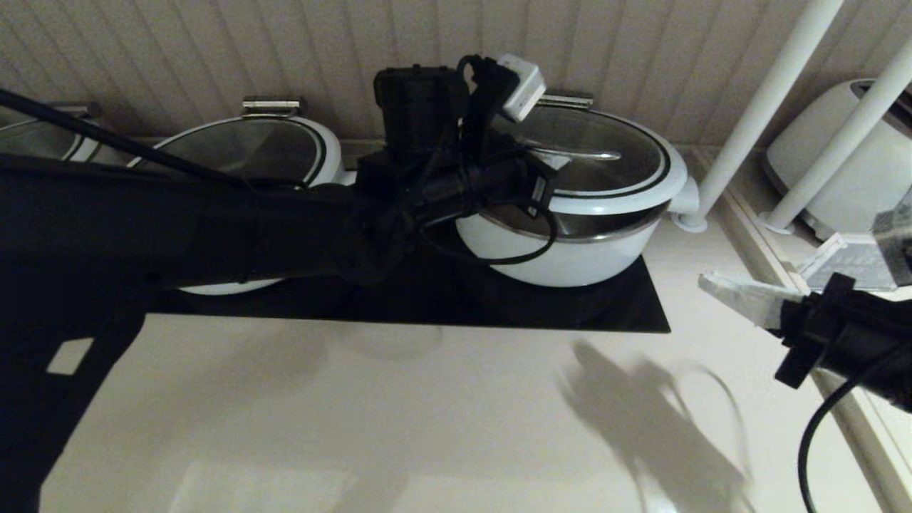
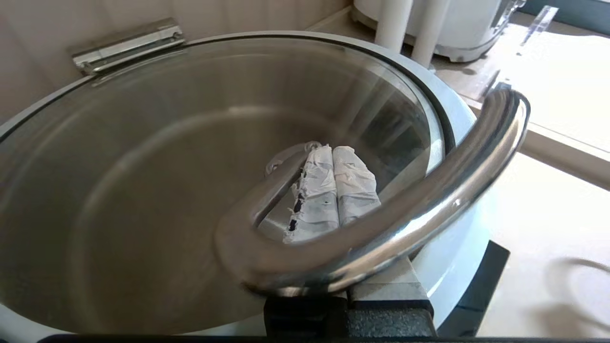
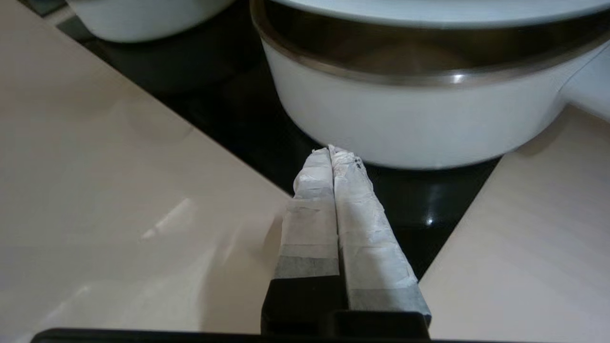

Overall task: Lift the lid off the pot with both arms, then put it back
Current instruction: Hold the pot lid with the right arm

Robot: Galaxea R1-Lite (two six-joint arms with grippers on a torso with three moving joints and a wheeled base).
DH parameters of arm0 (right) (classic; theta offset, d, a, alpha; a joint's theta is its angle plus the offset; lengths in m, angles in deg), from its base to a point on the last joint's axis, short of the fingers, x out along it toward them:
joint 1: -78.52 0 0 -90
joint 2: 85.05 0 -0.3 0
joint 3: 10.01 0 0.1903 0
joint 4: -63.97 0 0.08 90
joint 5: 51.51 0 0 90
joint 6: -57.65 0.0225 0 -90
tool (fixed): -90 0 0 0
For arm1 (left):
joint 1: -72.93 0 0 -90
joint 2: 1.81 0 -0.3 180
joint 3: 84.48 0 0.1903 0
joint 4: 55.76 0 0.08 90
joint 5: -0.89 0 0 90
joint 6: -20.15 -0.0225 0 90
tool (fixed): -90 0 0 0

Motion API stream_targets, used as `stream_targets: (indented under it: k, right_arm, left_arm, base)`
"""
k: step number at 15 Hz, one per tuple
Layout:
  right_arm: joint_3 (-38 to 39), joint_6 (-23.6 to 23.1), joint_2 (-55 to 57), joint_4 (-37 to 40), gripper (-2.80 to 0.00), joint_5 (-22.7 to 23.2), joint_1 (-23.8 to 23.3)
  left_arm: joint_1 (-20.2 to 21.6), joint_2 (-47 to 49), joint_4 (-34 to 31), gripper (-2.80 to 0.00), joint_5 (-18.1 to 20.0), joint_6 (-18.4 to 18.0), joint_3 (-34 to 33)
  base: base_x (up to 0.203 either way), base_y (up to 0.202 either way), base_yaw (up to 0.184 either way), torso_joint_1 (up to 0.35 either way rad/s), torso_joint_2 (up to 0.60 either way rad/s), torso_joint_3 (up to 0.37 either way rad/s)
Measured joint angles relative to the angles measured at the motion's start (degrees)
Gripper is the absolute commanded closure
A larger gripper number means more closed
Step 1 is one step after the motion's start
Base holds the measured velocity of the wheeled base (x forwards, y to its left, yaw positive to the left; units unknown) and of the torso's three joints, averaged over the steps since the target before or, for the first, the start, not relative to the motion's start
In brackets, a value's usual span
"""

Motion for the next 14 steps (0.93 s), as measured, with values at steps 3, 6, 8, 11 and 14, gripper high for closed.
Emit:
stream_targets:
  k: [3, 6, 8, 11, 14]
  right_arm:
    - [-2.20, -0.05, 3.03, -0.20, 0.00, -0.02, 0.16]
    - [-6.51, -0.07, 6.43, -1.41, 0.00, -0.77, 0.16]
    - [-9.20, -0.07, 9.07, -3.69, 0.00, -1.87, 0.16]
    - [-11.87, 0.00, 12.46, -4.67, 0.00, -2.45, 0.16]
    - [-14.03, 0.02, 14.90, -4.77, 0.00, -2.58, 0.16]
  left_arm:
    - [0.00, 0.40, -0.93, 0.00, -0.06, -0.05, 1.61]
    - [0.00, 0.54, -0.93, 0.00, -0.04, -0.08, 1.86]
    - [0.00, 0.54, -0.94, 0.00, 0.01, -0.08, 1.92]
    - [-0.02, 0.56, -0.95, 0.00, 0.01, -0.07, 1.97]
    - [-0.05, 0.61, -0.90, 0.00, 0.01, -0.09, 1.97]
  base:
    - [0.000, 0.000, 0.000, 0.000, 0.00, 0.000]
    - [0.000, 0.000, 0.000, 0.000, 0.00, 0.000]
    - [0.000, 0.000, 0.000, 0.000, 0.00, 0.000]
    - [0.000, 0.000, 0.000, 0.000, 0.00, 0.000]
    - [0.000, 0.000, 0.000, 0.000, 0.00, 0.000]
